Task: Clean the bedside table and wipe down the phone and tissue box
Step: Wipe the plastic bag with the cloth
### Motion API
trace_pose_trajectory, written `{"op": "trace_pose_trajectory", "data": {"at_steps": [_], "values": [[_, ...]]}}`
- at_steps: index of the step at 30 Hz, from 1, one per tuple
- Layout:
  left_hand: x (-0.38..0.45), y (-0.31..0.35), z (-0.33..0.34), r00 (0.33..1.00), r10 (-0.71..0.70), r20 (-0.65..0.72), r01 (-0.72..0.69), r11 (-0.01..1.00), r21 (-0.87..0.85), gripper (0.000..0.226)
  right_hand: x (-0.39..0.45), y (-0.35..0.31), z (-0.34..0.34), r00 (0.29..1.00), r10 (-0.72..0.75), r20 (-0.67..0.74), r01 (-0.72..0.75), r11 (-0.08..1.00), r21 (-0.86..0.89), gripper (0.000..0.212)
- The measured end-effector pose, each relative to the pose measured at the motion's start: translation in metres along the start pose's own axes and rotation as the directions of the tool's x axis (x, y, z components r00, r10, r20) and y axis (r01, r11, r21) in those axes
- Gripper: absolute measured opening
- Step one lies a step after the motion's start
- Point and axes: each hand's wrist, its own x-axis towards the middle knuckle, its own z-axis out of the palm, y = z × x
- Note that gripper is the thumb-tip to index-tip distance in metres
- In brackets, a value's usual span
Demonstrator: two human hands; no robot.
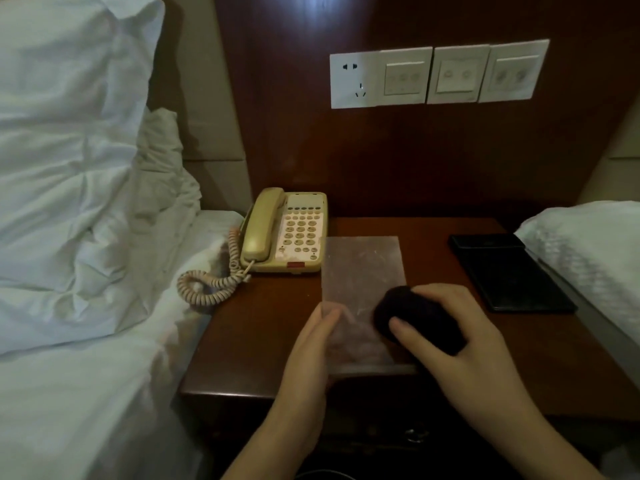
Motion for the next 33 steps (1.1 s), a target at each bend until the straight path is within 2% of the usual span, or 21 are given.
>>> {"op": "trace_pose_trajectory", "data": {"at_steps": [2,4,7,9,11,14,16,19,21,22,23,25,27,29,31,33], "values": [[-0.002,0.002,0.001,0.997,-0.061,-0.040,0.060,0.998,-0.021,0.036,-0.001,0.002,0.003,0.998,-0.020,0.061,0.023,0.999,-0.045,0.032],[-0.002,0.003,-0.002,0.997,-0.044,-0.068,0.047,0.998,0.040,0.047,-0.004,0.003,0.008,0.985,-0.087,0.151,0.112,0.980,-0.164,0.030],[-0.004,-0.002,-0.003,0.991,0.087,-0.100,-0.064,0.974,0.218,0.057,-0.011,-0.001,0.014,0.911,-0.221,0.349,0.332,0.894,-0.300,0.041],[-0.008,-0.004,-0.006,0.985,0.138,-0.104,-0.109,0.962,0.249,0.057,-0.016,-0.005,0.019,0.854,-0.226,0.469,0.383,0.883,-0.271,0.050],[-0.009,-0.006,-0.010,0.983,0.162,-0.089,-0.135,0.958,0.255,0.058,-0.020,-0.006,0.022,0.805,-0.258,0.535,0.452,0.849,-0.272,0.048],[-0.012,-0.005,-0.011,0.973,0.224,-0.061,-0.197,0.937,0.289,0.058,-0.017,-0.004,0.022,0.816,-0.365,0.448,0.544,0.748,-0.381,0.034],[-0.013,-0.004,-0.009,0.959,0.280,-0.038,-0.254,0.914,0.315,0.055,-0.009,-0.005,0.021,0.852,-0.388,0.351,0.510,0.765,-0.392,0.031],[-0.012,-0.006,-0.003,0.948,0.318,-0.011,-0.296,0.895,0.333,0.052,0.008,-0.007,0.020,0.930,-0.339,0.144,0.368,0.829,-0.421,0.032],[-0.013,-0.009,0.000,0.959,0.282,0.012,-0.271,0.910,0.313,0.054,0.015,-0.007,0.021,0.969,-0.245,-0.017,0.218,0.887,-0.407,0.037],[-0.013,-0.009,0.001,0.963,0.268,0.022,-0.262,0.918,0.299,0.054,0.016,-0.008,0.022,0.978,-0.200,-0.055,0.162,0.904,-0.396,0.039],[-0.014,-0.009,0.001,0.966,0.256,0.028,-0.253,0.924,0.287,0.053,0.013,-0.008,0.023,0.984,-0.176,-0.042,0.145,0.906,-0.397,0.040],[-0.013,-0.008,-0.003,0.974,0.226,0.035,-0.227,0.935,0.272,0.050,0.002,-0.011,0.023,0.976,-0.178,0.123,0.213,0.888,-0.408,0.040],[-0.012,-0.008,-0.009,0.971,0.233,0.047,-0.236,0.929,0.284,0.050,-0.010,-0.014,0.020,0.929,-0.193,0.315,0.306,0.878,-0.368,0.037],[-0.011,-0.007,-0.011,0.965,0.251,0.076,-0.262,0.912,0.317,0.055,-0.016,-0.014,0.019,0.890,-0.228,0.395,0.379,0.852,-0.362,0.037],[-0.013,-0.005,-0.007,0.969,0.235,0.073,-0.245,0.907,0.341,0.063,-0.013,-0.013,0.023,0.912,-0.241,0.332,0.361,0.855,-0.371,0.037],[-0.016,-0.006,-0.002,0.973,0.214,0.087,-0.231,0.908,0.351,0.075,-0.003,-0.014,0.030,0.966,-0.204,0.161,0.249,0.905,-0.344,0.038]]}}
